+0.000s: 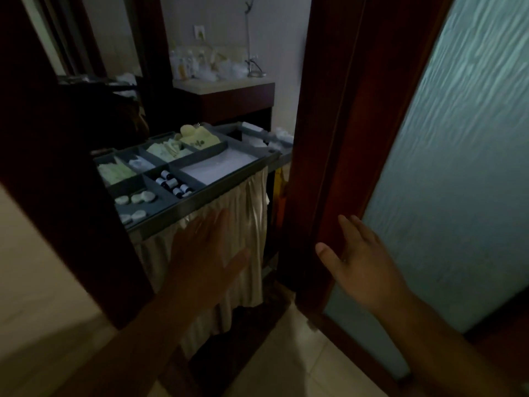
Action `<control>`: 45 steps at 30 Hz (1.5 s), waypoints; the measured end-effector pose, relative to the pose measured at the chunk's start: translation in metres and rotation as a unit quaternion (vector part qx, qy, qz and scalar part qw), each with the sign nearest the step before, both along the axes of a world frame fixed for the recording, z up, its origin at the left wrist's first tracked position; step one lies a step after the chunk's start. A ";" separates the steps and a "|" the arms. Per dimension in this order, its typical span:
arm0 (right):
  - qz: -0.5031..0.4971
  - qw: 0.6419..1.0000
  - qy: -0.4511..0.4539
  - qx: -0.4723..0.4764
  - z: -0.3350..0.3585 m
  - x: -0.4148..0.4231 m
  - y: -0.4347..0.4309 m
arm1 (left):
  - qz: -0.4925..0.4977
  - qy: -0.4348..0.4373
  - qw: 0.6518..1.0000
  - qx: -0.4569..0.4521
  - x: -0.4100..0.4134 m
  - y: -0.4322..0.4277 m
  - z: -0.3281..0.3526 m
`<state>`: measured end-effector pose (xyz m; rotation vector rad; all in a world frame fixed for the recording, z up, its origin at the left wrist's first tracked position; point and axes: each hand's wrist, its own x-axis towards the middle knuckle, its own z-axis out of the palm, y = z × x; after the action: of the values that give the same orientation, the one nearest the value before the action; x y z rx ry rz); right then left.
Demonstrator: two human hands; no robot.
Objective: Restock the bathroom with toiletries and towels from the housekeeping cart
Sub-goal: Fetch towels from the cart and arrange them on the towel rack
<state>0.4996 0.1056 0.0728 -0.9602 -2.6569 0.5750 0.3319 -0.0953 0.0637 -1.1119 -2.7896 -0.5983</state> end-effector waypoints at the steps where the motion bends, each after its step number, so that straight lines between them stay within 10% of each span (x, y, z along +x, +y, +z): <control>1: 0.006 1.000 0.005 0.002 0.004 -0.011 0.011 | 0.013 -0.009 1.000 0.001 -0.010 0.009 0.002; 29: 0.267 0.963 -0.011 0.037 0.012 -0.285 0.157 | 0.274 0.057 0.960 -0.005 -0.152 0.106 0.019; 45: 0.232 0.971 0.002 0.061 0.041 -0.456 0.206 | 0.286 0.022 0.954 0.083 -0.355 0.153 0.010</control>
<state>0.0432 0.3115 0.1140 -0.2964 -2.8829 0.4934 -0.0227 0.0581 0.0733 -0.2511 -2.7540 -0.6981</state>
